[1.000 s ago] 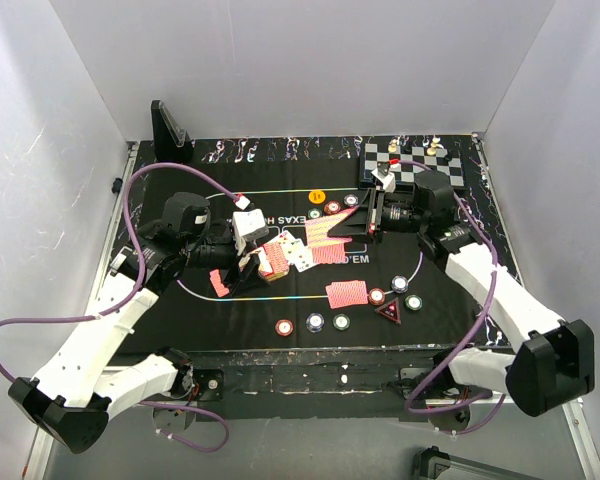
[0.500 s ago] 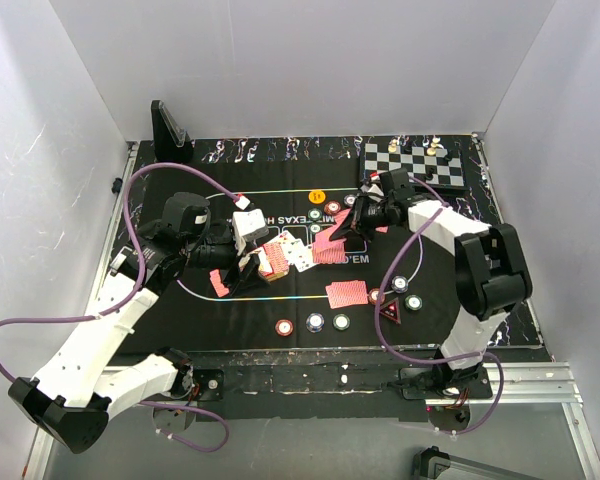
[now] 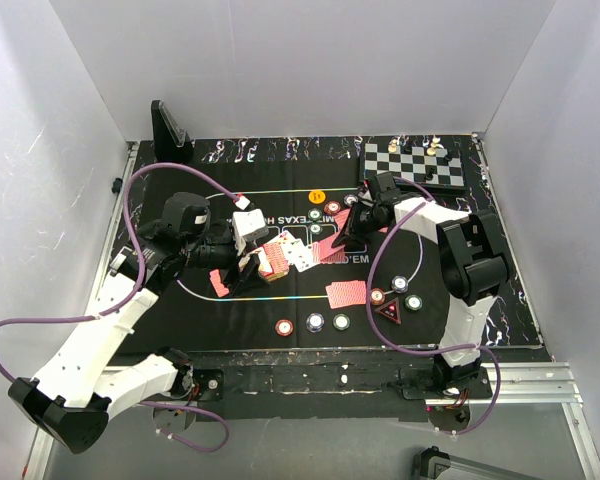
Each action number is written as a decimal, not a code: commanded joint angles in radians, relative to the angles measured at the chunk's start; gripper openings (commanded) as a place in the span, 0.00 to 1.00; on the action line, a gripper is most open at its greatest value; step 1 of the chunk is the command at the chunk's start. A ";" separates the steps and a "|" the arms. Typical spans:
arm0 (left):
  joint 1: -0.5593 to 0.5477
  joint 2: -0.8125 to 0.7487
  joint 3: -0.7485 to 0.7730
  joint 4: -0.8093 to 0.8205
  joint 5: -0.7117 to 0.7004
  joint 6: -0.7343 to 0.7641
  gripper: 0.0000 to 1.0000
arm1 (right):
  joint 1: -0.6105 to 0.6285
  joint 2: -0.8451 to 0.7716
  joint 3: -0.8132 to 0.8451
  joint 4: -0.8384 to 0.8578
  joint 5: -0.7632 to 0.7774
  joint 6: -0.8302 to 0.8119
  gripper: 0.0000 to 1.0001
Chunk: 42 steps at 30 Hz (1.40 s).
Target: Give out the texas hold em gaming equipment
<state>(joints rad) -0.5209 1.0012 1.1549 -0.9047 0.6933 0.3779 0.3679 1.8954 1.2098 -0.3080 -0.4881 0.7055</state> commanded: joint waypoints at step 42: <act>-0.005 -0.038 0.048 -0.005 0.022 0.012 0.00 | 0.086 0.048 0.065 -0.259 0.318 -0.095 0.62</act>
<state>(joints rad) -0.5213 0.9775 1.1553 -0.9134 0.6930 0.3820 0.4511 1.9331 1.2716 -0.4728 -0.2584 0.6506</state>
